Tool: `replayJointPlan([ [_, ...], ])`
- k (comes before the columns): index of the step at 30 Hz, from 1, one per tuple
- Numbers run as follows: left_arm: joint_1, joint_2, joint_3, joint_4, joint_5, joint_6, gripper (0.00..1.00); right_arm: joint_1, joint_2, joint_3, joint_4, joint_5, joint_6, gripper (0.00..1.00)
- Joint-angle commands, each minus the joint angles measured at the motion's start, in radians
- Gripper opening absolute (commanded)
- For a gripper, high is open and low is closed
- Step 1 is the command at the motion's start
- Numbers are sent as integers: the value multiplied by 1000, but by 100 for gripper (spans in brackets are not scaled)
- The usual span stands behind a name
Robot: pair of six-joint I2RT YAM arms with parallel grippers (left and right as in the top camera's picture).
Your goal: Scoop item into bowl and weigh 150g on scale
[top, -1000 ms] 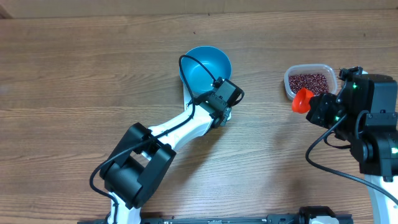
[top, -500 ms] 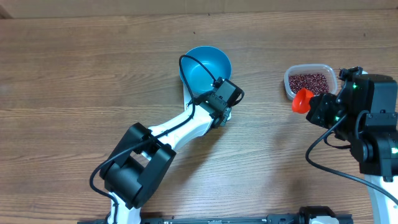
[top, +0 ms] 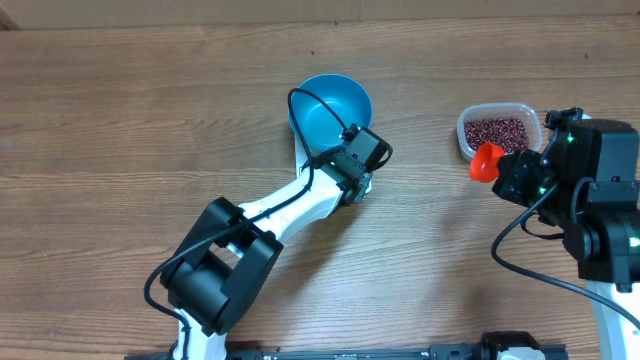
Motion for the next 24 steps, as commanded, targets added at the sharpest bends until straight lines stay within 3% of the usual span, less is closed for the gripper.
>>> replayJointPlan([
  [1, 2, 55, -6, -10, 32, 20, 4, 2, -2, 17, 0, 13, -1, 4],
  [16, 2, 67, -5, -23, 38, 21, 4, 2, -2, 17, -1, 13, -1, 4],
  [24, -8, -3, 2, -104, 79, 19, 4, 2, -2, 17, 9, 13, -1, 4],
])
